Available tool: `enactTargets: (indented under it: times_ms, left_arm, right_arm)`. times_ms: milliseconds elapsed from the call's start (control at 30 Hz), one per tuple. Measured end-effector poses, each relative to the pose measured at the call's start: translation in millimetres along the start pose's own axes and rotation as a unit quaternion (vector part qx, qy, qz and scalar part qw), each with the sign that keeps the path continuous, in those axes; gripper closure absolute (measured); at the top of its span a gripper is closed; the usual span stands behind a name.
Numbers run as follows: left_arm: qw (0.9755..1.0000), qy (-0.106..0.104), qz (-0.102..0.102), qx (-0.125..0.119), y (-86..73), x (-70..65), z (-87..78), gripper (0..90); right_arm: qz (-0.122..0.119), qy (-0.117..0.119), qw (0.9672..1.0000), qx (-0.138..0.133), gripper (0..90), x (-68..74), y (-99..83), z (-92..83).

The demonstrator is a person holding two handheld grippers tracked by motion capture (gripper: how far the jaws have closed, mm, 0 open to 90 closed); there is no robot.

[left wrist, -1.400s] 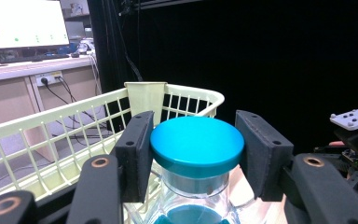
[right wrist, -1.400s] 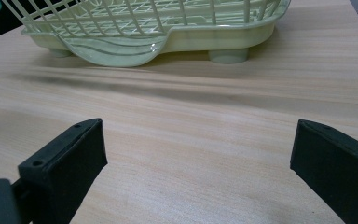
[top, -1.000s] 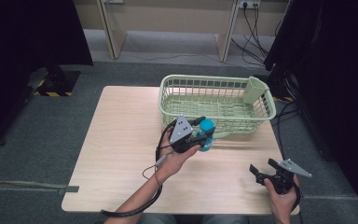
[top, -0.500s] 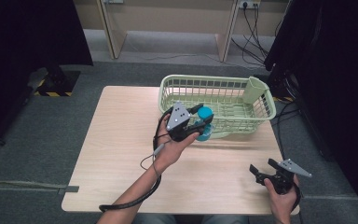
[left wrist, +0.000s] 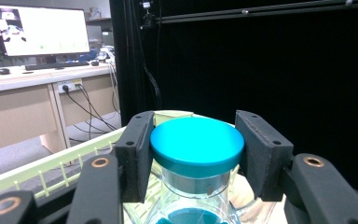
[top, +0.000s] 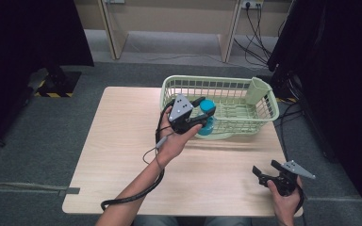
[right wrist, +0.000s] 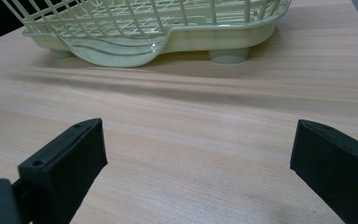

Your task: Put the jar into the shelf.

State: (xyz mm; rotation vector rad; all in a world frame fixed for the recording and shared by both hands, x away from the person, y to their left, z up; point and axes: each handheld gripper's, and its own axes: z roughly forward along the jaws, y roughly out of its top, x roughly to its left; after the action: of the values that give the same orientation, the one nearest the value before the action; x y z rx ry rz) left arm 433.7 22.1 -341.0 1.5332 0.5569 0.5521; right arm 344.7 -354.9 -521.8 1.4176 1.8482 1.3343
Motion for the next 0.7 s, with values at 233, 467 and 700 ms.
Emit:
enactTargets:
  times_ms: [233,467,700]
  left_arm:
    - [0.9999,0.013,0.002,0.002,8.8,9.1,7.1,48.0]
    - [0.9994,0.033,0.002,0.013,17.5,22.9,19.9,48.0]
    - [0.9984,0.048,-0.003,0.029,18.0,33.7,35.3,48.0]
  right_arm:
    - [0.001,0.001,1.0,0.0,3.5,-0.1,0.0,-0.1]
    - [0.001,0.002,1.0,0.0,3.5,-0.4,0.0,-0.2]
    - [0.001,0.002,1.0,0.0,3.5,-0.5,0.0,-0.1]
